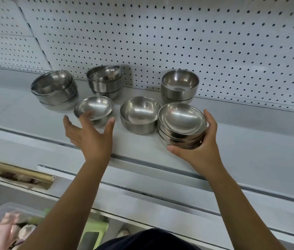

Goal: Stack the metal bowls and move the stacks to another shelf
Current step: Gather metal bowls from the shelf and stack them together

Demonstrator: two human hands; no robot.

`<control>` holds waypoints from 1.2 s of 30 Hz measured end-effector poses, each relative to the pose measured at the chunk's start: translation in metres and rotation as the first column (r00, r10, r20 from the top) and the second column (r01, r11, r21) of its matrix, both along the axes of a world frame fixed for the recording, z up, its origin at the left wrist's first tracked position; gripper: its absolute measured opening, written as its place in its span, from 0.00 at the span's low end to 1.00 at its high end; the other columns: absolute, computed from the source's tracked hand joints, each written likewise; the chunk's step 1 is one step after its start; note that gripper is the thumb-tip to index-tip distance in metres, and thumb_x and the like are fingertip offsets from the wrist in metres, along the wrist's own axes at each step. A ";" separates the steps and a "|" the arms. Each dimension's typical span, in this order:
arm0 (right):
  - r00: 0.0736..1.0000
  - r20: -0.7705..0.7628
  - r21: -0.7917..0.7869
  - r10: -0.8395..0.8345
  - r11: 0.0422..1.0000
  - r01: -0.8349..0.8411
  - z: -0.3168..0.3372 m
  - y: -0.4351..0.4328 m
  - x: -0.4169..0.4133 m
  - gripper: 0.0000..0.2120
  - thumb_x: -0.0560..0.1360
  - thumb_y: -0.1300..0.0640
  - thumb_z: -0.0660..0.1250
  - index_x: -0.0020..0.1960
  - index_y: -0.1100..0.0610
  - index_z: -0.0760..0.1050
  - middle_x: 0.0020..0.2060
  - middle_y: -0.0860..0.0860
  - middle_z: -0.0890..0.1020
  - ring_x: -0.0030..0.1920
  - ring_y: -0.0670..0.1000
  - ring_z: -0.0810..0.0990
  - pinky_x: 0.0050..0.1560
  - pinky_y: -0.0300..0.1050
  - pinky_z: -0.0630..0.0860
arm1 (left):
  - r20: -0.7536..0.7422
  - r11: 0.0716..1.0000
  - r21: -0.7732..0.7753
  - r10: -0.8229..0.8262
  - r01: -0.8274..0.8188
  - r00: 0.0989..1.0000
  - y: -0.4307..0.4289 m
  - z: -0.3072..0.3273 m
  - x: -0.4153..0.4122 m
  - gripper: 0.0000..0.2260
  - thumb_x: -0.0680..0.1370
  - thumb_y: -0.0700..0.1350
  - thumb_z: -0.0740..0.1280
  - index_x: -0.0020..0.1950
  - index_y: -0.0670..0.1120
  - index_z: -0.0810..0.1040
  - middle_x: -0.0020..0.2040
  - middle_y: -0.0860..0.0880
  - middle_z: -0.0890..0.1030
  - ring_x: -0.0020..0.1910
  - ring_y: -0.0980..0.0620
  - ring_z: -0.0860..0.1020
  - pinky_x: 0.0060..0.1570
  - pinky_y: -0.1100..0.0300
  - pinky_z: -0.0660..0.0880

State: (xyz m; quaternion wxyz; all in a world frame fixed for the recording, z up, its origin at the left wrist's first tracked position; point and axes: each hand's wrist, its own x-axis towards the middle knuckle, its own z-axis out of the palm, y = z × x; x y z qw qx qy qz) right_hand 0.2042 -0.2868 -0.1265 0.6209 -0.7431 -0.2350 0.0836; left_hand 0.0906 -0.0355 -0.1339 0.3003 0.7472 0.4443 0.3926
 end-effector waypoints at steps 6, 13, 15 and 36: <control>0.999 -0.006 -0.008 0.035 0.999 -0.035 0.000 -0.002 0.000 0.62 0.58 0.51 0.88 0.76 0.29 0.50 0.66 0.28 0.70 0.66 0.33 0.73 0.62 0.35 0.71 | 0.035 0.998 -0.058 -0.010 0.012 0.999 0.023 0.000 0.001 0.24 0.75 0.57 0.75 0.63 0.44 0.75 0.65 0.45 0.76 0.65 0.43 0.74 0.65 0.49 0.72; 0.996 0.036 -0.014 0.076 0.997 -0.075 -0.004 -0.004 0.003 0.59 0.59 0.52 0.88 0.67 0.20 0.50 0.60 0.20 0.68 0.62 0.25 0.71 0.54 0.23 0.71 | 0.174 0.999 0.008 0.039 -0.041 0.984 -0.003 0.021 -0.009 0.18 0.73 0.58 0.77 0.52 0.50 0.76 0.56 0.53 0.77 0.56 0.52 0.76 0.56 0.59 0.70; 0.996 0.037 -0.010 0.084 0.996 -0.084 -0.006 -0.004 0.004 0.59 0.59 0.51 0.88 0.69 0.22 0.48 0.61 0.21 0.67 0.61 0.24 0.71 0.53 0.22 0.70 | 0.256 0.998 0.048 0.021 -0.035 0.967 -0.019 0.031 -0.013 0.18 0.72 0.59 0.77 0.53 0.51 0.76 0.54 0.55 0.78 0.55 0.55 0.77 0.58 0.58 0.73; 0.993 0.054 0.025 0.105 0.994 -0.107 -0.006 -0.003 0.007 0.58 0.57 0.47 0.88 0.75 0.38 0.54 0.69 0.40 0.73 0.66 0.39 0.77 0.64 0.41 0.78 | 0.058 0.733 -0.044 -0.677 0.679 0.734 -0.098 0.064 0.018 0.20 0.65 0.60 0.78 0.51 0.54 0.80 0.53 0.58 0.84 0.58 0.60 0.80 0.65 0.55 0.75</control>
